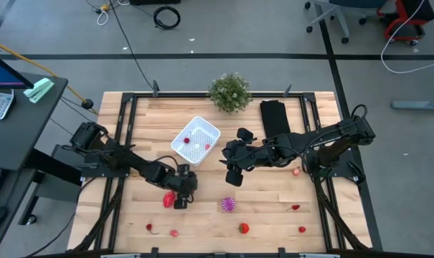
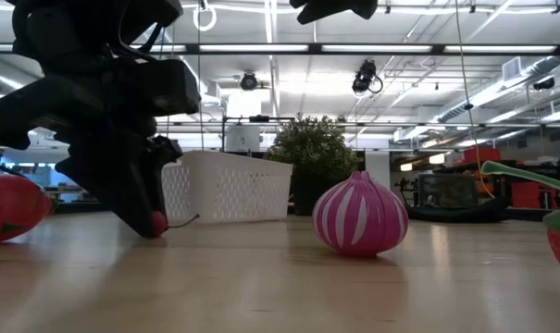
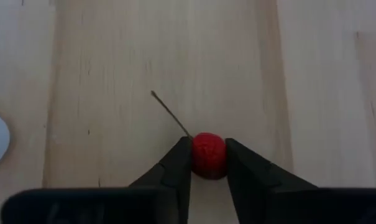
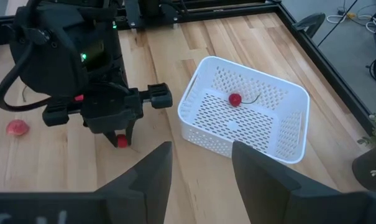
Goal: Pick and placing Produce into tupperware
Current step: Put the red cherry into the white basket
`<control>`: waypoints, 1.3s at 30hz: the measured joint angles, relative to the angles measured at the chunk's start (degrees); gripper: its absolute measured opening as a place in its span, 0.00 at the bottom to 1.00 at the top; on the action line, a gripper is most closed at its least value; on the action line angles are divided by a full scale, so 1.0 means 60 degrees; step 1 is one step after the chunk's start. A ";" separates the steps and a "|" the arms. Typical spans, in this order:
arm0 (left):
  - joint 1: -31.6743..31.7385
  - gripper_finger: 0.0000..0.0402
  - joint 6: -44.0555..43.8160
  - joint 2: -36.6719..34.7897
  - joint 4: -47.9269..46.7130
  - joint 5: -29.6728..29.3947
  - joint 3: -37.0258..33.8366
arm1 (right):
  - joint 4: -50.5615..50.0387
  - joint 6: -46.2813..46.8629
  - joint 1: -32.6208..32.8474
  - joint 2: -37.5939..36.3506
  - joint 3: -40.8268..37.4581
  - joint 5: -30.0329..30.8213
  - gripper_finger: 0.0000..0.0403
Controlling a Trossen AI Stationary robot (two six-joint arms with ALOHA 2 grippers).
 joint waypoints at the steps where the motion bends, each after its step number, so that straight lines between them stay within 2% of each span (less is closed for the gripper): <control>1: 0.0003 0.20 -0.0013 0.0000 -0.0004 0.0000 0.0001 | 0.0000 0.0000 -0.0002 0.0000 0.0000 -0.0001 0.44; 6: 0.0003 0.18 -0.0181 -0.0007 -0.0233 0.0004 0.0499 | 0.0000 0.0000 0.0000 0.0000 0.0000 -0.0001 0.44; 10: -0.0008 0.20 0.0310 -0.0268 -0.1495 -0.0034 0.1599 | 0.0004 0.0000 -0.0002 0.0000 0.0000 -0.0001 0.44; 15: 0.0184 0.17 0.0985 -0.0689 -0.4499 -0.0722 0.3348 | -0.0068 0.0000 -0.0002 0.0000 0.0000 -0.0004 0.44; 20: 0.1035 0.18 0.1737 -0.1473 -0.7323 -0.1643 0.4599 | -0.0135 0.0104 0.0005 0.0000 0.0007 -0.0002 0.44; 23: 0.1993 0.20 0.1736 -0.2155 -0.7560 -0.1480 0.4539 | -0.0197 0.0267 0.0005 0.0000 0.0007 -0.0005 0.44; 26: 0.3114 0.20 0.1742 -0.2751 -0.7442 -0.0279 0.3930 | -0.0175 0.0288 0.0005 0.0000 0.0007 -0.0004 0.44; 30: 0.4234 0.20 0.1731 -0.3095 -0.6041 0.1005 0.2606 | -0.0164 0.0288 0.0005 0.0000 0.0007 -0.0005 0.44; 35: 0.4911 0.24 0.2352 -0.2961 -0.4404 0.1180 0.1306 | -0.0122 0.0288 0.0005 0.0000 0.0007 0.0000 0.44; 39: 0.5139 0.29 0.2756 -0.2775 -0.4088 0.1180 0.1064 | -0.0103 0.0240 -0.0002 0.0000 0.0007 -0.0001 0.44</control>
